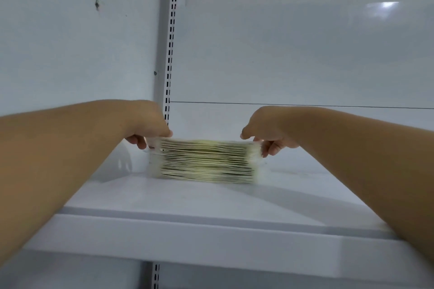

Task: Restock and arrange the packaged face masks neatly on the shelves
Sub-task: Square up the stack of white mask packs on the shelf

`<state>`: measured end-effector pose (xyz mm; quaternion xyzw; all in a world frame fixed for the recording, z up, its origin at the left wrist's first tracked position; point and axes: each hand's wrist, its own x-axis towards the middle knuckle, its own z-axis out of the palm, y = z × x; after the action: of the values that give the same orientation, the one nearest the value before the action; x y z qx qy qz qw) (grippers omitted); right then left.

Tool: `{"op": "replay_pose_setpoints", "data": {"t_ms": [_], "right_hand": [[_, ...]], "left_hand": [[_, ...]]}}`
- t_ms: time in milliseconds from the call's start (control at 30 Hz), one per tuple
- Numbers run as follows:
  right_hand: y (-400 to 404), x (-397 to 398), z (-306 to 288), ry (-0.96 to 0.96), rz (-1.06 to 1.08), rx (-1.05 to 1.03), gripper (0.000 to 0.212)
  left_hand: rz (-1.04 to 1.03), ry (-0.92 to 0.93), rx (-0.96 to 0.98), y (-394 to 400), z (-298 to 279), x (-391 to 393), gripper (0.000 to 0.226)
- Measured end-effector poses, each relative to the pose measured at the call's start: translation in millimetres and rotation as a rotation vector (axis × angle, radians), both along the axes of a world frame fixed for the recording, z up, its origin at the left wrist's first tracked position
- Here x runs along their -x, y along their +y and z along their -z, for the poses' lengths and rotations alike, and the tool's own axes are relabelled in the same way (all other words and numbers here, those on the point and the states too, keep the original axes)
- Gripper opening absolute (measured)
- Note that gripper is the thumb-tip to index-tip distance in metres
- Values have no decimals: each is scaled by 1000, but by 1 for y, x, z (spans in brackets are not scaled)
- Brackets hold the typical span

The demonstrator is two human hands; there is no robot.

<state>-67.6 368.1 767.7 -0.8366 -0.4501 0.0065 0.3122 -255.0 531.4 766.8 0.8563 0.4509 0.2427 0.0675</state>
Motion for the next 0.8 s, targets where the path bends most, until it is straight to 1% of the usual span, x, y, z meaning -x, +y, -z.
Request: {"op": "replay_pose_setpoints", "data": {"t_ms": [67, 167, 233, 300, 333, 400, 467, 533, 600, 667, 700, 800], "right_hand": [[-1, -1, 1, -29, 1, -19, 20], [0, -2, -1, -51, -13, -46, 23], [0, -3, -4, -66, -22, -60, 23], [-3, -2, -6, -78, -25, -70, 23], [-4, -2, -7, -85, -27, -67, 22], [-7, 0, -7, -89, -26, -55, 20], [-7, 1, -6, -72, -37, -69, 19], [-4, 0, -7, -18, -61, -127, 21], [-2, -2, -8, 43, -82, -208, 24], [-1, -3, -9, 62, -94, -265, 36], [-1, -4, -9, 52, -90, -260, 49], [-6, -1, -5, -25, -110, -97, 95]], "left_hand": [[-14, 26, -53, -4, -4, -1, 22], [-37, 37, -51, -6, -6, -5, 24], [-10, -13, -7, -6, -5, -8, 16], [51, -150, 121, -5, -5, -8, 6], [74, -210, 183, -5, -5, -7, 5], [112, -314, 280, -4, -7, -4, 8], [163, -455, 363, -3, -9, -3, 11], [228, -634, 443, -4, -13, -2, 10], [290, -793, 503, -4, -18, -2, 16], [323, -903, 517, -4, -26, -2, 21], [332, -943, 505, -6, -31, -3, 23], [344, -1020, 461, -14, -43, -10, 26]]}}
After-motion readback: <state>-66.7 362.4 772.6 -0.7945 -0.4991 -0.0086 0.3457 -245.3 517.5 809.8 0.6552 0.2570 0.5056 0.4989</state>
